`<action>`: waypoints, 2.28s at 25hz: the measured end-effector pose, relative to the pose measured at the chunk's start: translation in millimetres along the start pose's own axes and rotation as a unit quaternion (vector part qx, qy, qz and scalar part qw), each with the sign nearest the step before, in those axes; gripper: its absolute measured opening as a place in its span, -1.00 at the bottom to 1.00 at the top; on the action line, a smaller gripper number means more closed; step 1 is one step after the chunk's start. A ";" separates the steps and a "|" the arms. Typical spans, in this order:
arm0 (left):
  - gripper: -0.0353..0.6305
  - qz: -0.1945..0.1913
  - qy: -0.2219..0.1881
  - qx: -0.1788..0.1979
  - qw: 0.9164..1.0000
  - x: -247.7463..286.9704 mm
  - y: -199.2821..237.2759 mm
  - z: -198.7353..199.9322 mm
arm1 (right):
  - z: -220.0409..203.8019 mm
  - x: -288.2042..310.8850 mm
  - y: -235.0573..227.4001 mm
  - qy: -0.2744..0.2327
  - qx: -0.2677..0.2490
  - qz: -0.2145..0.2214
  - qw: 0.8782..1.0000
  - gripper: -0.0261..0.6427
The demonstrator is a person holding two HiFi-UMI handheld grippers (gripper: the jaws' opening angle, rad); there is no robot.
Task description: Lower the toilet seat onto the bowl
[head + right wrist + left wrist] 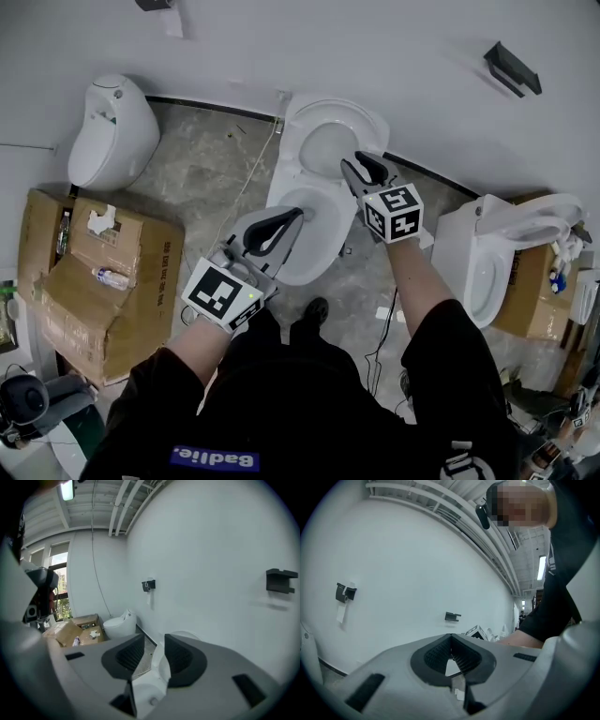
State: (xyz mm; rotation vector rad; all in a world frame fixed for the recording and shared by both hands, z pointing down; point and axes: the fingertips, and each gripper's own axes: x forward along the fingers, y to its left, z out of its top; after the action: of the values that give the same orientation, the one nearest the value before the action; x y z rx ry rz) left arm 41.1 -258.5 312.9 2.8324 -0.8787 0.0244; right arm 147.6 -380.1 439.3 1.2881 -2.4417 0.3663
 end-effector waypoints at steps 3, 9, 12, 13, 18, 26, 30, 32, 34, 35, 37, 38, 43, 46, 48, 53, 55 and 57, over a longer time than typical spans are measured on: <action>-0.85 0.003 0.002 0.005 1.000 5.0 2.5 1.6 | -5.1 13.2 -16.2 0.011 -0.016 -0.006 1.000 -0.58; -0.85 0.003 0.000 -0.004 1.000 16.4 4.6 3.1 | -15.7 36.2 -54.5 0.026 -0.032 -0.023 0.999 -0.58; -0.85 -0.001 0.000 -0.007 1.000 22.1 6.1 2.5 | -21.4 47.1 -76.2 0.035 -0.043 -0.038 0.998 -0.58; -0.85 -0.001 0.000 -0.007 1.000 24.0 7.4 1.7 | -23.5 51.2 -82.3 0.039 -0.047 -0.042 0.997 -0.58; -0.85 -0.009 0.005 -0.015 1.000 36.8 14.1 -3.0 | -37.0 70.4 -111.7 0.060 -0.060 -0.062 0.994 -0.58; -0.85 -0.011 0.014 -0.012 1.000 44.2 22.1 -13.4 | -62.6 106.7 -153.5 0.115 -0.122 -0.083 0.982 -0.58; -0.85 -0.005 0.023 -0.029 0.999 37.9 25.7 -25.4 | -73.4 118.2 -170.9 0.135 -0.149 -0.091 0.975 -0.58; -0.85 -0.004 0.027 -0.026 0.999 34.0 28.1 -31.4 | -73.9 120.4 -175.4 0.148 -0.169 -0.092 0.970 -0.58; -0.85 -0.002 0.029 -0.025 0.999 30.6 30.6 -35.2 | -74.0 122.5 -177.9 0.159 -0.193 -0.094 0.964 -0.58; -0.85 -0.001 0.030 -0.026 0.999 29.3 31.5 -36.7 | -75.1 124.2 -178.6 0.165 -0.202 -0.094 0.961 -0.58; -0.85 0.000 0.032 -0.026 0.999 27.7 32.0 -39.8 | -78.8 128.1 -178.4 0.172 -0.217 -0.092 0.957 -0.58; -0.85 0.000 0.032 -0.027 0.999 27.0 31.9 -41.4 | -80.6 129.6 -178.1 0.175 -0.223 -0.091 0.955 -0.58; -0.85 0.002 0.040 -0.046 0.998 20.7 28.0 -47.0 | -80.9 129.9 -177.7 0.172 -0.224 -0.101 0.954 -0.60; -0.85 0.003 0.043 -0.057 0.997 20.3 20.6 -49.4 | -80.3 126.2 -175.2 0.166 -0.220 -0.102 0.956 -0.61; -0.85 0.001 0.041 -0.051 0.998 20.5 15.9 -51.3 | -80.6 121.8 -172.8 0.162 -0.218 -0.101 0.957 -0.62; -0.85 0.001 0.036 -0.046 0.998 19.6 3.5 -54.5 | -82.3 110.3 -157.3 0.156 -0.220 -0.103 0.957 -0.63; -0.85 -0.003 0.032 -0.038 0.999 19.0 -2.6 -54.5 | -83.5 104.0 -149.1 0.154 -0.225 -0.101 0.957 -0.64; -0.85 -0.005 0.031 -0.037 0.999 18.2 -10.0 -53.8 | -84.6 97.6 -140.7 0.150 -0.229 -0.096 0.957 -0.65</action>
State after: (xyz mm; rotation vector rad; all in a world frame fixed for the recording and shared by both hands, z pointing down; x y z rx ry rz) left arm 63.8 -251.4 365.5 2.7517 -0.8344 0.0756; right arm 229.5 -497.4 565.8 1.1504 -1.9708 -0.0570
